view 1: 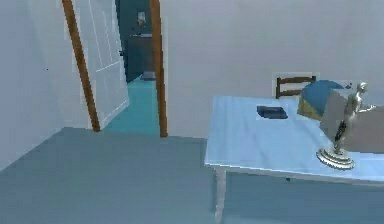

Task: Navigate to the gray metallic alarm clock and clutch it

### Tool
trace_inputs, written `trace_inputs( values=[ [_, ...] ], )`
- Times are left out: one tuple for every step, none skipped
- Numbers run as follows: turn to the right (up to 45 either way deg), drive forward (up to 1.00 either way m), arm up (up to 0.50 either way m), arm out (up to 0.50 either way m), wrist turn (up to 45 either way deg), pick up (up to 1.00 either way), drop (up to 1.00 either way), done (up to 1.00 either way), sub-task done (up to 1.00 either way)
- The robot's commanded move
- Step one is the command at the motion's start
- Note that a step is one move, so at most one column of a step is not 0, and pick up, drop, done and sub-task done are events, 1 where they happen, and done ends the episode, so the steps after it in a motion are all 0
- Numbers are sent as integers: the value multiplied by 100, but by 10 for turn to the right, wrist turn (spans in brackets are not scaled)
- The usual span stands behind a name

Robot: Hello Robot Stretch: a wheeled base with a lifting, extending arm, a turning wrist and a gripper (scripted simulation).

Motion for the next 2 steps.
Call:
trace_inputs(
  values=[
    [0,20,0,0,0,0,0,0,0],
    [-330,0,0,0,0,0,0,0,0]
  ],
)
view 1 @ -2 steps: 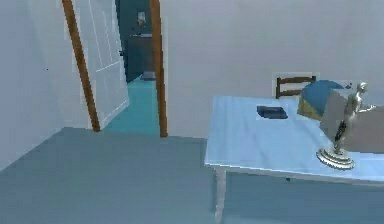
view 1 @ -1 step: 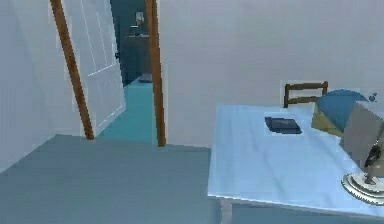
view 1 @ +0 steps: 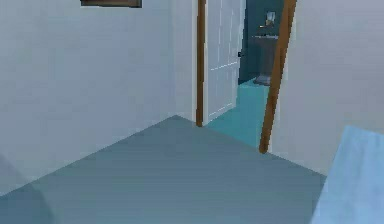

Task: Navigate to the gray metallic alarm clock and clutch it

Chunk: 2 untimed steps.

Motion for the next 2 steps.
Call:
trace_inputs(
  values=[
    [0,45,0,0,0,0,0,0,0],
    [120,0,0,0,0,0,0,0,0]
  ],
)
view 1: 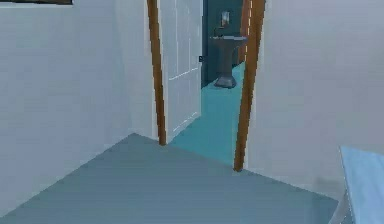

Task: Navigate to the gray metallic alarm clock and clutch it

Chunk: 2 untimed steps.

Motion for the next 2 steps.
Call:
trace_inputs(
  values=[
    [0,100,0,0,0,0,0,0,0],
    [30,0,0,0,0,0,0,0,0]
  ],
)
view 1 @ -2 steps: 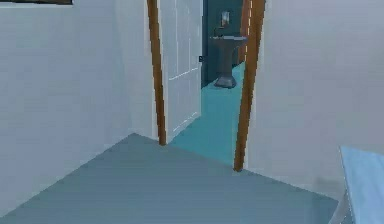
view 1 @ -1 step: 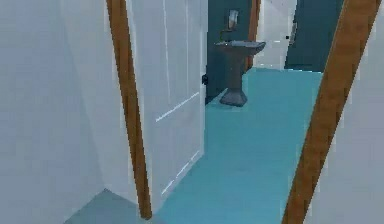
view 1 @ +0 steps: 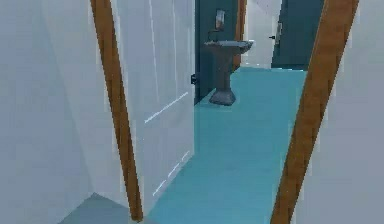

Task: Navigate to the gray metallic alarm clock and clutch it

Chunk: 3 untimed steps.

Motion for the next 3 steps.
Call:
trace_inputs(
  values=[
    [0,65,0,0,0,0,0,0,0],
    [240,0,0,0,0,0,0,0,0],
    [0,75,0,0,0,0,0,0,0]
  ],
)
